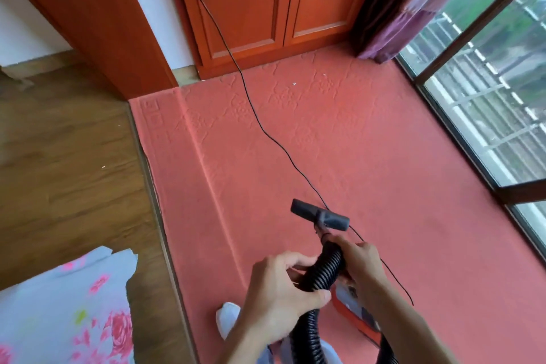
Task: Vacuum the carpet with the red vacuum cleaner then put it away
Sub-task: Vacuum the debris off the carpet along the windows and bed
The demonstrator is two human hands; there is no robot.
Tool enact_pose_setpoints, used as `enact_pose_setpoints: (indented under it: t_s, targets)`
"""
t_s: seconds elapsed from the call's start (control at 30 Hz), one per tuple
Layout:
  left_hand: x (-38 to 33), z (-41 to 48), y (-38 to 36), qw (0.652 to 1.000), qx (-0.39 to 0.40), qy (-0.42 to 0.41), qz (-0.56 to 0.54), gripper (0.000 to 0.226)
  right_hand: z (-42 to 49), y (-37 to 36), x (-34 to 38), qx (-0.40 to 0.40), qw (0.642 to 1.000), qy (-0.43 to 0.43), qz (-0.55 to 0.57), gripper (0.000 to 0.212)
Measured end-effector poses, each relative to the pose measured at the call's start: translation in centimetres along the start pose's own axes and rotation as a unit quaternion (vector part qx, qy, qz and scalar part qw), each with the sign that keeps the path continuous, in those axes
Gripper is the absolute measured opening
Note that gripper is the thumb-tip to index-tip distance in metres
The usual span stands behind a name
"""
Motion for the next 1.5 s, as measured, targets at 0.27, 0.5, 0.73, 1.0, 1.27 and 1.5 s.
enact_pose_setpoints:
  t_s: [0.27, 0.5, 0.73, 1.0, 1.27, 1.5]
  targets:
    - [-4.3, 6.1, -3.7, 0.998, -0.052, -0.017, -0.006, 0.031, 5.4, 4.8, 6.1, -0.035, 0.997, 0.075, -0.007, 0.02]
    - [-5.0, 14.4, -3.8, 0.995, -0.096, 0.003, -0.027, 0.032, 13.7, 3.9, 8.9, 0.0, 0.997, 0.069, 0.045, 0.016]
    - [-2.1, 20.7, -1.6, 0.99, -0.108, 0.076, -0.049, 0.029, 20.9, -0.2, 9.3, 0.058, 0.997, 0.039, 0.024, 0.017]
    - [-2.2, 27.7, 1.2, 0.985, -0.106, 0.087, -0.104, 0.025, 27.2, -2.3, 15.0, 0.052, 0.991, 0.091, -0.086, 0.023]
    - [-7.9, 35.7, 8.3, 0.982, -0.154, 0.025, -0.108, 0.034, 32.4, -5.8, 26.7, 0.06, 0.985, 0.127, -0.101, 0.031]
    - [-10.2, 40.9, 9.8, 0.975, -0.18, 0.021, -0.129, 0.032, 37.1, -6.5, 32.0, 0.063, 0.979, 0.131, -0.145, 0.032]
Point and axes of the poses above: each hand's wrist, its own z-axis towards the middle knuckle, its own y-axis out of the back of the hand, x = y × z, the point moved 6 cm from there along z, towards the middle knuckle, and after that the axes turned 6 degrees about x, right-handed, at the moved point
